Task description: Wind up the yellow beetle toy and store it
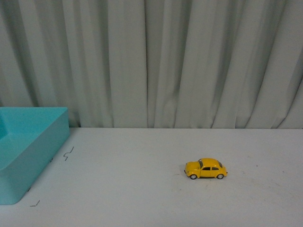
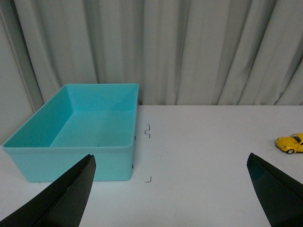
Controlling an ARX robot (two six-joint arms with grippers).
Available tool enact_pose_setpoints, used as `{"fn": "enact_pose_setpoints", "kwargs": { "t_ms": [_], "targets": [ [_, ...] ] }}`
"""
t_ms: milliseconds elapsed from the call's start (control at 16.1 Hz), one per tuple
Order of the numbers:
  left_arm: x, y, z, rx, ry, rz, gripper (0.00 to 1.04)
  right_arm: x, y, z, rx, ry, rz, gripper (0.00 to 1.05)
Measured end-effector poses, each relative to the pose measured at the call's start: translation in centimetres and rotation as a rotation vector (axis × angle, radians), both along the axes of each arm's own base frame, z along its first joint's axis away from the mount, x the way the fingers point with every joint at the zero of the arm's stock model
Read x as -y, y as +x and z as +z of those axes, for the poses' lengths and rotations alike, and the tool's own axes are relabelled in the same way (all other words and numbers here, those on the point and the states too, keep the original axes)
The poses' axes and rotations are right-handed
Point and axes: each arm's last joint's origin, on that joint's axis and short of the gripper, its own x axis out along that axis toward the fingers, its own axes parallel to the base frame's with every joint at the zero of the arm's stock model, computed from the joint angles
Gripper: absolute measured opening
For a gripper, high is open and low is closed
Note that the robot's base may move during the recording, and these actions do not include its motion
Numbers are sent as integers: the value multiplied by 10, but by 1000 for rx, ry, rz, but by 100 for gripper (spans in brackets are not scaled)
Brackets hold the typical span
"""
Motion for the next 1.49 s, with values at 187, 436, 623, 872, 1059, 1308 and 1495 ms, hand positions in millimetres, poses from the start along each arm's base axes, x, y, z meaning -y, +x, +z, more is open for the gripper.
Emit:
{"fn": "enact_pose_setpoints", "kwargs": {
  "t_ms": [187,436,623,872,1059,1308,1495],
  "targets": [
    [0,0,0,0,0,0,98,0,0,0,0,0,0,98],
    [0,0,0,0,0,0,98,0,0,0,0,0,0,98],
    [0,0,0,0,0,0,98,0,0,0,0,0,0,98],
    [0,0,0,0,0,0,98,0,0,0,0,0,0,98],
    [0,0,0,0,0,0,98,0,0,0,0,0,0,98],
    [0,0,0,0,0,0,98,0,0,0,0,0,0,98],
    [0,0,0,0,0,0,98,0,0,0,0,0,0,98]
  ]
}}
